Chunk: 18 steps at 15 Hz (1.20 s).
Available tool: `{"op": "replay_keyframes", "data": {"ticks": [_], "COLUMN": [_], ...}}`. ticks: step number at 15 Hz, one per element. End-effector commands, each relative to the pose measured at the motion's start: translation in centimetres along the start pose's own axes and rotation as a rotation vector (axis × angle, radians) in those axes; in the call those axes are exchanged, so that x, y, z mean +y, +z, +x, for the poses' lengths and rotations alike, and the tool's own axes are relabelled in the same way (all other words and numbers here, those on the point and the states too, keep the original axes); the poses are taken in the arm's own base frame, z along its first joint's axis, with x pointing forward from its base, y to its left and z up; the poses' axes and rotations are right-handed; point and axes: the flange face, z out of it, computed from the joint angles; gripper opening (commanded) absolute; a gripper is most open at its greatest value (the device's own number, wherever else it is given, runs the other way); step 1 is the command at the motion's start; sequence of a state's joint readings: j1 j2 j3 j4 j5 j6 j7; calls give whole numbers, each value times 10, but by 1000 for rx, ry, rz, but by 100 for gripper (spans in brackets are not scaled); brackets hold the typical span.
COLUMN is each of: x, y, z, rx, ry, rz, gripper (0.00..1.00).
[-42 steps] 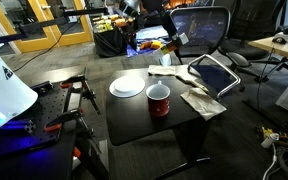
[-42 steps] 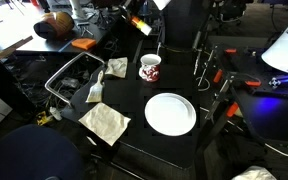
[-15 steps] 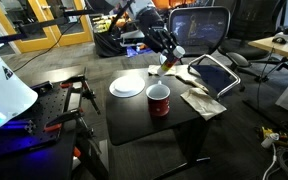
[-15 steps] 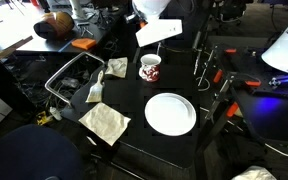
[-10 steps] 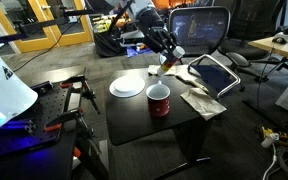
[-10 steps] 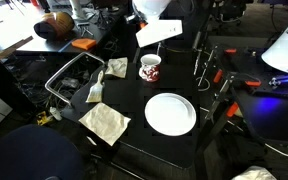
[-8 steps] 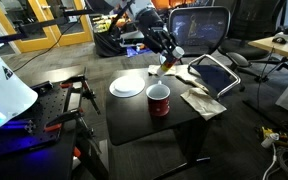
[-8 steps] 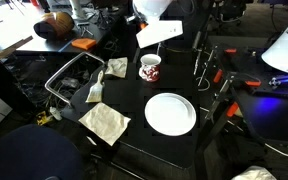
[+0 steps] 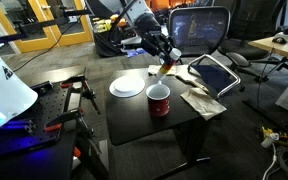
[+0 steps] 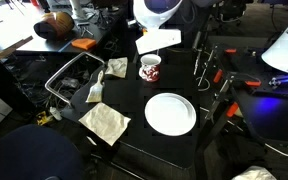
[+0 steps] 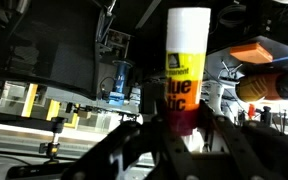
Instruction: Pick the bottle on the table and put it in the mug
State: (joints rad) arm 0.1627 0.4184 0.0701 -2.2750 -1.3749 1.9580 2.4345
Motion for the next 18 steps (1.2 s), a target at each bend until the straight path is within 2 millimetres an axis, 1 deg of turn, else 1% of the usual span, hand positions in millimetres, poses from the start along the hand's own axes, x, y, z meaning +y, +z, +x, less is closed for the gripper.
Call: {"op": "replay_keyframes", "data": {"ticks": [1, 4, 12, 18], "x": [-9, -13, -29, -33], "y": [3, 9, 22, 30], "z": [-11, -23, -46, -67], "rx": [43, 36, 22, 4], "ry": [36, 35, 19, -4], "rz": [-11, -16, -26, -46], "gripper": [8, 8, 8, 8]}}
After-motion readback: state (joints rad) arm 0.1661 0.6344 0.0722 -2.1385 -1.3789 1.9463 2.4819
